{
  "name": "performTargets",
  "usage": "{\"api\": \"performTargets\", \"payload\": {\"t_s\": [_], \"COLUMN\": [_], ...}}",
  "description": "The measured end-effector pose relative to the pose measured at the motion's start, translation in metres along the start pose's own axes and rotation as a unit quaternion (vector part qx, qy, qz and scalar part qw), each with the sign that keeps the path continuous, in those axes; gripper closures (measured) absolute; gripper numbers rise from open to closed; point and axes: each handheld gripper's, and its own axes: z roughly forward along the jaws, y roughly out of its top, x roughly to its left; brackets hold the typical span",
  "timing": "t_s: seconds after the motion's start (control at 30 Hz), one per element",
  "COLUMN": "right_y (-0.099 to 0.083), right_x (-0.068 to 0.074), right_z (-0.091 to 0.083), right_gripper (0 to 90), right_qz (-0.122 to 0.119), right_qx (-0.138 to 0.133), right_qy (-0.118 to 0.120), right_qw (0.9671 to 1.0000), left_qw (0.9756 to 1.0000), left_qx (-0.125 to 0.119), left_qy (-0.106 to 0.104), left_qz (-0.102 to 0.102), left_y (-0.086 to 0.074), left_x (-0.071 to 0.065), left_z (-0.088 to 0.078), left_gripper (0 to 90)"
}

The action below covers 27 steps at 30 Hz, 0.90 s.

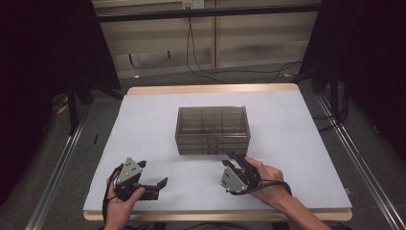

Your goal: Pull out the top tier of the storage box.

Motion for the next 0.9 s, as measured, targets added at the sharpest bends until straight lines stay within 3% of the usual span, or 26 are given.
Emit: {"api": "performTargets", "payload": {"t_s": [0.1, 0.13, 0.23, 0.3, 0.37, 0.53, 0.67, 0.77, 0.9], "right_y": [0.002, 0.003, 0.004, 0.007, 0.009, 0.014, 0.016, 0.019, 0.020], "right_x": [0.000, 0.000, 0.000, 0.002, 0.005, 0.012, 0.015, 0.016, 0.016], "right_z": [0.003, 0.007, 0.008, 0.010, 0.013, 0.020, 0.024, 0.027, 0.029], "right_gripper": [66.3, 66.8, 67.8, 68.9, 69.1, 69.0, 68.9, 68.9, 69.1], "right_qz": [0.005, -0.006, -0.013, -0.041, -0.063, -0.111, -0.122, -0.143, -0.153], "right_qx": [0.003, 0.004, 0.005, 0.008, 0.012, 0.024, 0.028, 0.030, 0.031], "right_qy": [0.001, -0.010, -0.010, -0.028, -0.044, -0.056, -0.055, -0.067, -0.080], "right_qw": [1.0000, 0.9999, 0.9999, 0.9987, 0.9970, 0.9919, 0.9906, 0.9870, 0.9845], "left_qw": [1.0000, 1.0000, 1.0000, 1.0000, 1.0000, 1.0000, 1.0000, 1.0000, 1.0000], "left_qx": [0.000, -0.001, 0.000, 0.000, 0.000, 0.000, 0.003, 0.002, 0.002], "left_qy": [0.000, 0.001, -0.001, -0.001, -0.001, -0.001, -0.003, -0.003, -0.003], "left_qz": [-0.001, -0.001, 0.001, 0.000, 0.000, 0.000, -0.001, 0.001, -0.001], "left_y": [0.000, 0.000, 0.000, 0.000, 0.000, 0.000, 0.000, 0.000, 0.000], "left_x": [0.000, 0.000, 0.000, 0.000, 0.000, 0.000, -0.001, -0.001, -0.001], "left_z": [0.000, 0.000, -0.001, 0.000, 0.000, 0.000, 0.000, 0.001, 0.000], "left_gripper": [3.1, 3.1, 3.0, 3.0, 3.1, 3.0, 3.0, 3.0, 3.0]}}
